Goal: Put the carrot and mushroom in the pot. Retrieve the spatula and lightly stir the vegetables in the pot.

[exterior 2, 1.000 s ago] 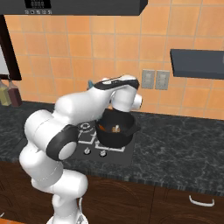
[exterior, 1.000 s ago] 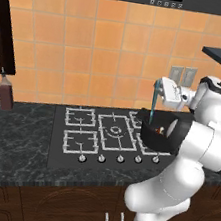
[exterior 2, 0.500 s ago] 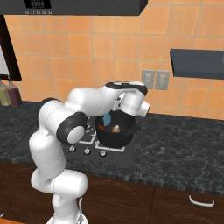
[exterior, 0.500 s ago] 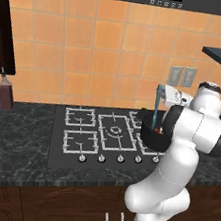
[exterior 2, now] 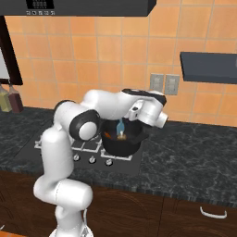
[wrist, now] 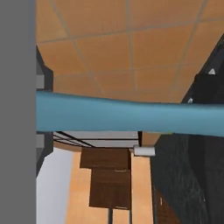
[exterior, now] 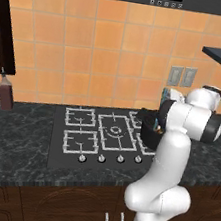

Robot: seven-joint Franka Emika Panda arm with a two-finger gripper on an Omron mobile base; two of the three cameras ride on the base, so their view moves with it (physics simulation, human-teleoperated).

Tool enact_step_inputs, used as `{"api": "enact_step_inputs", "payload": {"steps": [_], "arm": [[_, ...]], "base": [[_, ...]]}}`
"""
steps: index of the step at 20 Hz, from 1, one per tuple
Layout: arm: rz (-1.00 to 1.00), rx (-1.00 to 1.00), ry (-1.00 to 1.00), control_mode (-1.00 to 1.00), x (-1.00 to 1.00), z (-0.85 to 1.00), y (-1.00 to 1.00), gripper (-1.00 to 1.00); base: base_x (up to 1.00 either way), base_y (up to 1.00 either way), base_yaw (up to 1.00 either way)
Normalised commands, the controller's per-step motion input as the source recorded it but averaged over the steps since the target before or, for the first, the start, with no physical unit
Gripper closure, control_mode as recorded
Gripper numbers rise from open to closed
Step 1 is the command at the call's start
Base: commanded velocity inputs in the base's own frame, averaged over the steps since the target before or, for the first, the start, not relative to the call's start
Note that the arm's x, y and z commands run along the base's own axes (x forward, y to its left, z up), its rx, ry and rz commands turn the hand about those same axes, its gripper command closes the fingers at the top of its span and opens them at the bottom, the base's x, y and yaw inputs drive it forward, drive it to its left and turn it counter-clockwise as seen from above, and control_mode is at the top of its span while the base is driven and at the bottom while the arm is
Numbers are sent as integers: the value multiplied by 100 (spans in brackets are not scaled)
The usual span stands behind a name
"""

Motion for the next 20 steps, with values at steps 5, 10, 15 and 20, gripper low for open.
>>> {"api": "enact_step_inputs", "payload": {"steps": [5,10,15,20], "arm": [[-7,1,0,-100,14,-10,-23,100],[-10,11,0,-100,-2,86,-24,100],[-11,8,3,-100,-38,69,-25,100],[-13,6,11,-100,-49,-24,-46,100]], "base": [[0,0,0],[0,0,0],[0,0,0],[0,0,0]]}}
